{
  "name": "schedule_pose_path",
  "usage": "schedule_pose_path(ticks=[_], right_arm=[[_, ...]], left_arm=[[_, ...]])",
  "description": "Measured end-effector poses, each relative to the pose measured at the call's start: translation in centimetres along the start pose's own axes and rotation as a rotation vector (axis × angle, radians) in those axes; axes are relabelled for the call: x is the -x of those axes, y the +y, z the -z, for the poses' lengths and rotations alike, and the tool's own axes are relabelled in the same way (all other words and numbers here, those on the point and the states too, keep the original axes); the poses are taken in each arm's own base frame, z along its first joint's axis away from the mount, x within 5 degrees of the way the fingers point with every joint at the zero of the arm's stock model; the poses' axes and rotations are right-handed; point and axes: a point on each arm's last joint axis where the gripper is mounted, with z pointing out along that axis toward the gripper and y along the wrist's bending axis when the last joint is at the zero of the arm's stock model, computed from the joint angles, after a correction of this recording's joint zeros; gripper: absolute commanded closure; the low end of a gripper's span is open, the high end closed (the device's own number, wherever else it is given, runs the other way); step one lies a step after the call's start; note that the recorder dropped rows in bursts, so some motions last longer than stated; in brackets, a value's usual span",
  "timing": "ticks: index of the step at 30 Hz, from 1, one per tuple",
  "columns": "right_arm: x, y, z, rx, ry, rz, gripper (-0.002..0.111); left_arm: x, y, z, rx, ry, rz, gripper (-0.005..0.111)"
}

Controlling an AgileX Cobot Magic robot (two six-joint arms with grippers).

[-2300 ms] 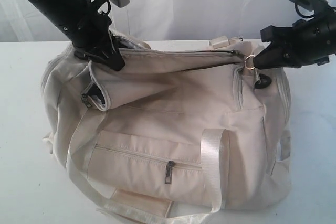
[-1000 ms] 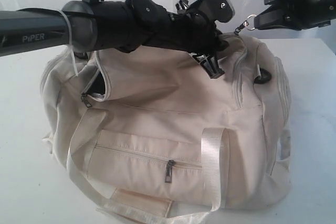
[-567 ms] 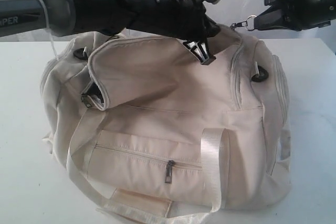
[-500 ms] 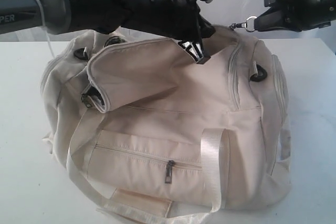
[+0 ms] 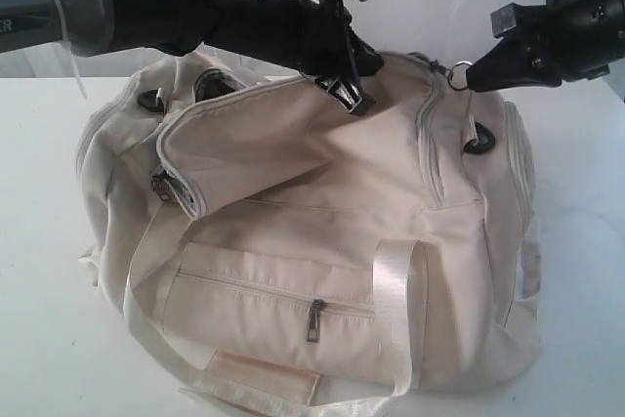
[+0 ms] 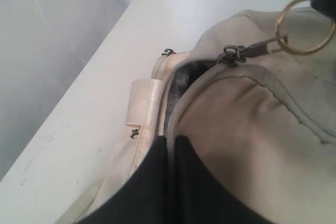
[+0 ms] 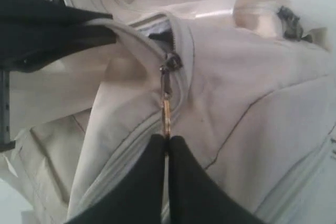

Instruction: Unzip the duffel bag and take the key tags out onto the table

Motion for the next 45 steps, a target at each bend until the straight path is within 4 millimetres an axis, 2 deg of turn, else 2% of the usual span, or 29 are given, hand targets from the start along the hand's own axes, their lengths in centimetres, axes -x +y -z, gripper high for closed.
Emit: schedule_pose_path(ticks=[7, 14, 21, 33, 43, 45], right_arm=[[-1.6, 0.7, 0.3, 0.014, 0.032, -0.017, 0.108], [-2.0, 1.7, 1.4, 0.008, 0.016, 0.000, 0.108], [-2.8, 2.3, 1.6, 0.039, 0.045, -0.009, 0.108], [-4.7, 4.1, -0.2, 0.076, 0.100, -0.010, 0.108], [-6.0, 3.5, -0.9, 0.031, 0.138, -0.005, 0.108], [-6.0, 3.4, -0.9, 0.022, 0.137, -0.001, 0.108]], left_arm=[[-0.1, 0.1, 0.0, 0.000, 0.002, 0.010, 0.107], [-0.1, 0.2, 0.1, 0.002, 0.003, 0.011, 0.107], [-0.1, 0.1, 0.1, -0.002, 0.003, 0.013, 0.107], [-0.1, 0.0, 0.0, -0.015, 0.007, 0.012, 0.107], [-1.4, -0.7, -0.8, -0.096, 0.051, 0.018, 0.107], [-1.7, -0.8, -0.8, -0.129, 0.067, 0.011, 0.101]])
